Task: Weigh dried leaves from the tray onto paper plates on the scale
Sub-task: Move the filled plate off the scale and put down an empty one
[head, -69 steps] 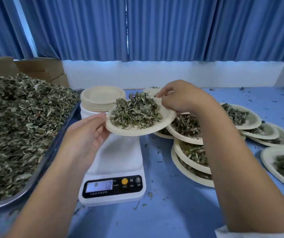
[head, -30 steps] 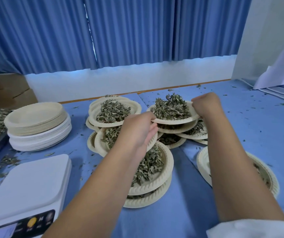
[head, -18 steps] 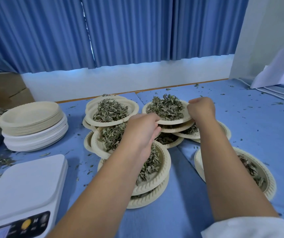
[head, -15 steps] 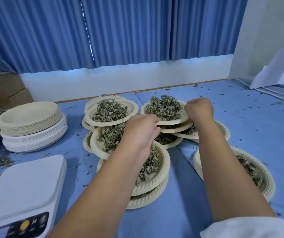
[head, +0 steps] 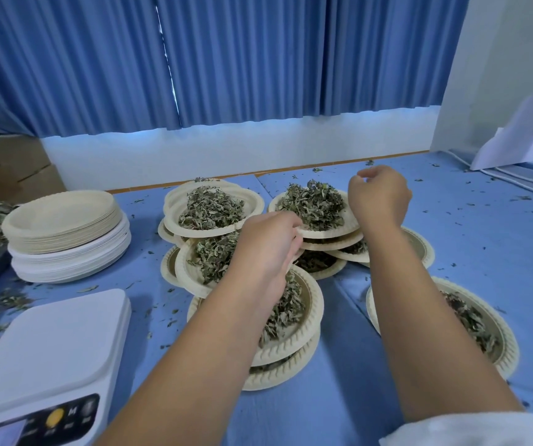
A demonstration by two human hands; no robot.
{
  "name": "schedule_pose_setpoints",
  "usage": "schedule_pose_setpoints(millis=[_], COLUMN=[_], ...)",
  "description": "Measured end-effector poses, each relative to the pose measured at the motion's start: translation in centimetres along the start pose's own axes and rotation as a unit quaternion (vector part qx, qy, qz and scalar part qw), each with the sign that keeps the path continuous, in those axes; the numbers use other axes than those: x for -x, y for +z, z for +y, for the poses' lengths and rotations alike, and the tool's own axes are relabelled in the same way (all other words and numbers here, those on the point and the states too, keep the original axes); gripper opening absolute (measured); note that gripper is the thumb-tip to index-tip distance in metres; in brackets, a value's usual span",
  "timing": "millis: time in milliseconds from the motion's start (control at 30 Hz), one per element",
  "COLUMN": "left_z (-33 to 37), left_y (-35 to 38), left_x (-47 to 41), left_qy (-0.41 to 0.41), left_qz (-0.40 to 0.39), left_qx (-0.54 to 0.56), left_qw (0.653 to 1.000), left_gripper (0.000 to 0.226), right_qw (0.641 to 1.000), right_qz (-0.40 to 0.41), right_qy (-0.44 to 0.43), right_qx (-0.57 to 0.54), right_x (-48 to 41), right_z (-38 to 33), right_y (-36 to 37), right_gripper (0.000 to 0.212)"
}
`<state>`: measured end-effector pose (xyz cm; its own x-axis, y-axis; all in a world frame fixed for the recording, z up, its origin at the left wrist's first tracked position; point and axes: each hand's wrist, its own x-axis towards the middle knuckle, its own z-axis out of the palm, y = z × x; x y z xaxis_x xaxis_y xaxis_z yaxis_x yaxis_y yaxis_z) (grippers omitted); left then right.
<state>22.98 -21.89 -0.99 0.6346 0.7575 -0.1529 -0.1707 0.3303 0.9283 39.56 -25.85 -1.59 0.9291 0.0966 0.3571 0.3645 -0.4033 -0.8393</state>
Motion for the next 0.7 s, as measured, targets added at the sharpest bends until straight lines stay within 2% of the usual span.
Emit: schedule_pose_setpoints(millis=[67, 133, 167, 233, 300, 400, 567, 700], left_z=[0.2, 0.5, 0.8, 1.4, 2.1, 3.0, 5.3, 6.9], left_y=[-0.3, -0.7, -0.8, -1.3, -2.6, -5.9, -13.1, -19.0], left_x=[-0.1, -0.1, 0.0, 0.6, 1.3, 2.2, 3.6, 5.1], left_qy=[0.010, 0.022, 0.023, 0.027, 0.038, 0.063, 0.093, 0.108], left_qz=[-0.008, -0.006, -0.002, -0.013, -0.024, -0.002, 0.051, 0.073], left_qx=[0.032, 0.059, 0.067, 0.085, 0.099, 0.106, 0.113, 0.114], left_qw=[0.999, 0.998, 0.997, 0.996, 0.994, 0.992, 0.988, 0.985], left_gripper=[0.005, 0.023, 0.025, 0.010, 0.018, 0.024, 0.018, 0.019], right_qw=[0.999, 0.997, 0.996, 0.991, 0.981, 0.961, 0.926, 0.898], right_qz=[0.009, -0.003, -0.015, -0.040, -0.055, -0.084, -0.167, -0.198], right_qy=[-0.036, -0.070, -0.083, -0.124, -0.186, -0.263, -0.336, -0.387], right_qx=[-0.018, -0.035, -0.038, -0.039, -0.018, 0.014, 0.045, 0.074], right_x=[0.9, 2.3, 3.2, 5.3, 7.8, 12.1, 18.7, 22.8], right_z=[-1.4, -3.1, -4.0, -5.7, -7.2, -9.1, -12.5, -15.8], right_y=[0.2, 0.5, 0.7, 1.2, 1.6, 2.6, 5.3, 7.7], right_gripper=[0.025, 0.024, 0.024, 0.025, 0.025, 0.024, 0.022, 0.023])
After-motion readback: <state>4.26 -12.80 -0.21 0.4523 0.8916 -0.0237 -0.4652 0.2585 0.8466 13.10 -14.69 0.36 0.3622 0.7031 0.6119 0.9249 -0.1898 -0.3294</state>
